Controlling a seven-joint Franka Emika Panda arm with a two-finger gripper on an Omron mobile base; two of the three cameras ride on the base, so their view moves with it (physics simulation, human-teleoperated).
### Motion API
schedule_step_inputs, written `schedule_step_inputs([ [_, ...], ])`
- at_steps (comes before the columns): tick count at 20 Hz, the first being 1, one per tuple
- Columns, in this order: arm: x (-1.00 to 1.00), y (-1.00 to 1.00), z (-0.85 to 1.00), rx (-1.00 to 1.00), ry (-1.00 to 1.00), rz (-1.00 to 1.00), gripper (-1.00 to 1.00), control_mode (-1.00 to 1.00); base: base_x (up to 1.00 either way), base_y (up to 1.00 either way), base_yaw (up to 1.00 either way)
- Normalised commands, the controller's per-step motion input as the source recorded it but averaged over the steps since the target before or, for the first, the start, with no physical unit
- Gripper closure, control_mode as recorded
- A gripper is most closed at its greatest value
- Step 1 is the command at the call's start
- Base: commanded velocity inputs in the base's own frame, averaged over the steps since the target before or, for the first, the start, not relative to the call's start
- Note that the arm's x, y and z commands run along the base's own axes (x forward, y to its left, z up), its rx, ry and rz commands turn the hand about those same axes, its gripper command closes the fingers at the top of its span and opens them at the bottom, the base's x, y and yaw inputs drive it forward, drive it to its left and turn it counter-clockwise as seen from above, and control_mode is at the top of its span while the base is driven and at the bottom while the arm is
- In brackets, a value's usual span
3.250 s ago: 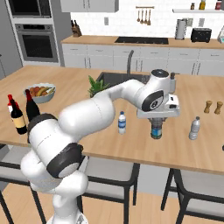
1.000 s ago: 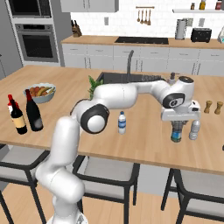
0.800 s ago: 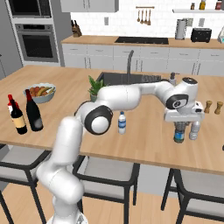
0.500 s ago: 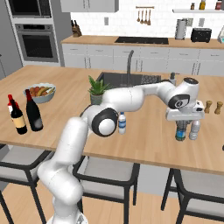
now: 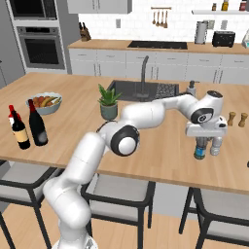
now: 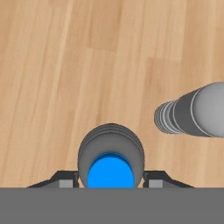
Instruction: Move the plastic bottles in the middle to the plastics group, and the glass bottles in the middle to the glass group.
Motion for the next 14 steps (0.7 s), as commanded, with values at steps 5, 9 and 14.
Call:
schedule_step_inputs([
  [5,0.00,0.00,-0.60,0.00,0.00,0.00,1.00,-1.00,0.00,0.00,0.00],
  [9,0.00,0.00,-0.05,0.00,0.00,0.00,1.00,-1.00,0.00,0.00,0.00],
  [14,0.00,0.00,0.00,0.00,0.00,0.00,-1.00,-1.00,0.00,0.00,0.00],
])
